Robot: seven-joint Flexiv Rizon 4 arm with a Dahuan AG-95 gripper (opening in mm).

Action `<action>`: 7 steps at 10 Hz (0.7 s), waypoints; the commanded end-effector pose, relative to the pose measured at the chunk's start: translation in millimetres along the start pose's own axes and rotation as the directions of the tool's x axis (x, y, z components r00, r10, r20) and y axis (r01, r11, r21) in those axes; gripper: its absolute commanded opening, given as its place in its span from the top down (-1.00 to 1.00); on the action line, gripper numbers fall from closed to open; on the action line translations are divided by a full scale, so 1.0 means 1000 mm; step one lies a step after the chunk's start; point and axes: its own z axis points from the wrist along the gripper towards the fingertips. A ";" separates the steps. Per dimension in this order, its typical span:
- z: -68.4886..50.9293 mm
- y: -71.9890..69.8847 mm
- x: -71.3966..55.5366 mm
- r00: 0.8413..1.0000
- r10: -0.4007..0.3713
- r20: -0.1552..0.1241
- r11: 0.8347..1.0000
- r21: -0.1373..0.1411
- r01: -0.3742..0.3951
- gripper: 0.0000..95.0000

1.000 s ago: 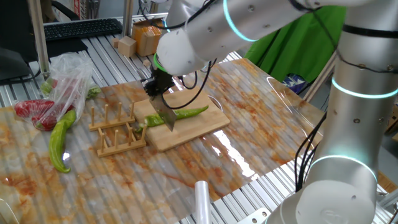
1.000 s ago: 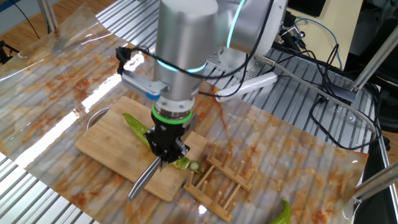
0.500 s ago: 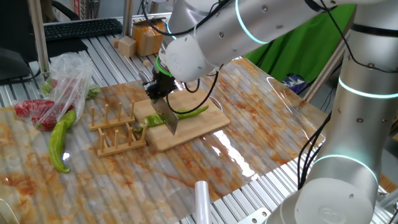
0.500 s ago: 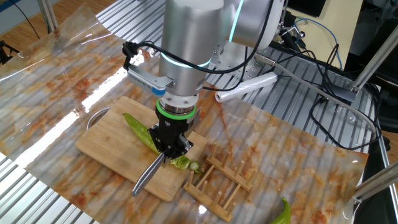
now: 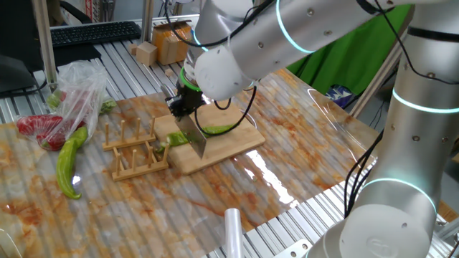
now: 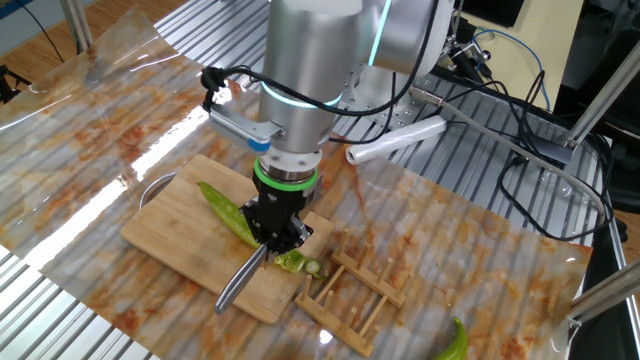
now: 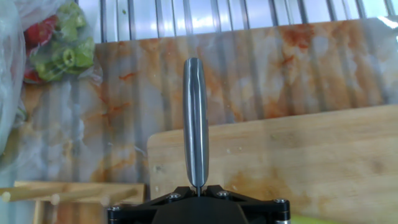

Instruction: Chop the chili peppers

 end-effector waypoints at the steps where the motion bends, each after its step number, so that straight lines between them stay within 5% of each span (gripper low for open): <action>1: 0.039 0.003 0.003 0.999 0.003 0.049 1.000 -0.001 -0.003 1.00; 2: 0.053 0.003 0.005 0.998 0.009 0.069 1.000 0.000 -0.009 1.00; 5: 0.040 0.000 0.001 0.999 0.000 0.046 1.000 0.013 -0.001 1.00; 7: 0.033 0.002 0.002 0.999 0.021 0.036 1.000 -0.020 -0.021 1.00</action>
